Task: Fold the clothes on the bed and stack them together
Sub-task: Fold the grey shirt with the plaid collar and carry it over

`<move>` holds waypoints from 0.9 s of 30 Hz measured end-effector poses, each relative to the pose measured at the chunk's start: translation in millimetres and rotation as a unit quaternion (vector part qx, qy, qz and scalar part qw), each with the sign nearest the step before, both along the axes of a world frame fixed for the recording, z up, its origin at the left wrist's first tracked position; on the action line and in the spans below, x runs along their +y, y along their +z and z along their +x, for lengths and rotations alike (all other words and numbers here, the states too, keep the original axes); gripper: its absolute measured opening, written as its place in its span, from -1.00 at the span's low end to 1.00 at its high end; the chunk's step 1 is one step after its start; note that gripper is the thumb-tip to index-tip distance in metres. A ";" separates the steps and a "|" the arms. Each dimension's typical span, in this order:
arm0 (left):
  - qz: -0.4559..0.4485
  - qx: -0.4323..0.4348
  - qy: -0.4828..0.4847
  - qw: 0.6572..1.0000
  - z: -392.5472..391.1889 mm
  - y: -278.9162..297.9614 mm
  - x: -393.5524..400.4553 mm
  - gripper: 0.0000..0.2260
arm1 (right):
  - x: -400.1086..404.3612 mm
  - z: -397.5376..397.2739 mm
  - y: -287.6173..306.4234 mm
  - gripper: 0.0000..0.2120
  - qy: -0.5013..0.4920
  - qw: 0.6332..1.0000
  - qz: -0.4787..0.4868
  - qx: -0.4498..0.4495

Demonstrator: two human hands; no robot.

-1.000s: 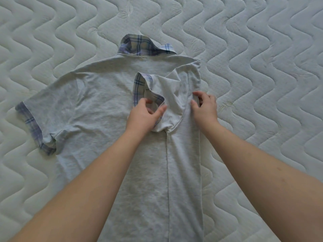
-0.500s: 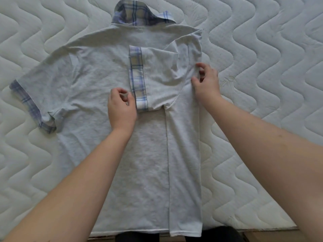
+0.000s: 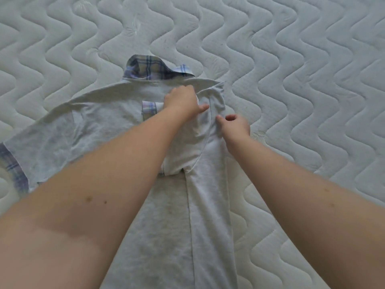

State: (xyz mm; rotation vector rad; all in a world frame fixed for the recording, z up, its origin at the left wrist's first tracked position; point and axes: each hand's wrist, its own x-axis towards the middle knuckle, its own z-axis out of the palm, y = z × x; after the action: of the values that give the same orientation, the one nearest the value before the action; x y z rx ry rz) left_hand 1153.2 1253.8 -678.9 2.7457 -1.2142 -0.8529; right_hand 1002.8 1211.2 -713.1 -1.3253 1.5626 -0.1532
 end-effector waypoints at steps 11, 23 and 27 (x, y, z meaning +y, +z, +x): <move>-0.076 0.196 0.019 0.977 12.0 9.0 -41.1 -0.56 | -9.2 -14.8 -1.2 -0.84 -0.019 0.993 0.058 -0.104; -0.212 0.176 0.071 0.959 -14.4 -11.5 -52.8 -0.74 | -3.3 -22.3 -4.3 -0.76 0.046 0.993 0.031 -0.104; -0.244 0.170 0.081 0.951 -5.3 -1.1 -37.3 -0.73 | 1.6 -23.3 -6.4 -0.66 0.075 0.995 -0.006 -0.071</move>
State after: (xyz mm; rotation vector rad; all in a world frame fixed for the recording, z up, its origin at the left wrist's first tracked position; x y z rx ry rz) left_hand 1147.9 1216.5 -680.0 2.1620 -0.9588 -0.8280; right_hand 979.5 1212.9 -719.5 -1.4060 1.3394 -0.1599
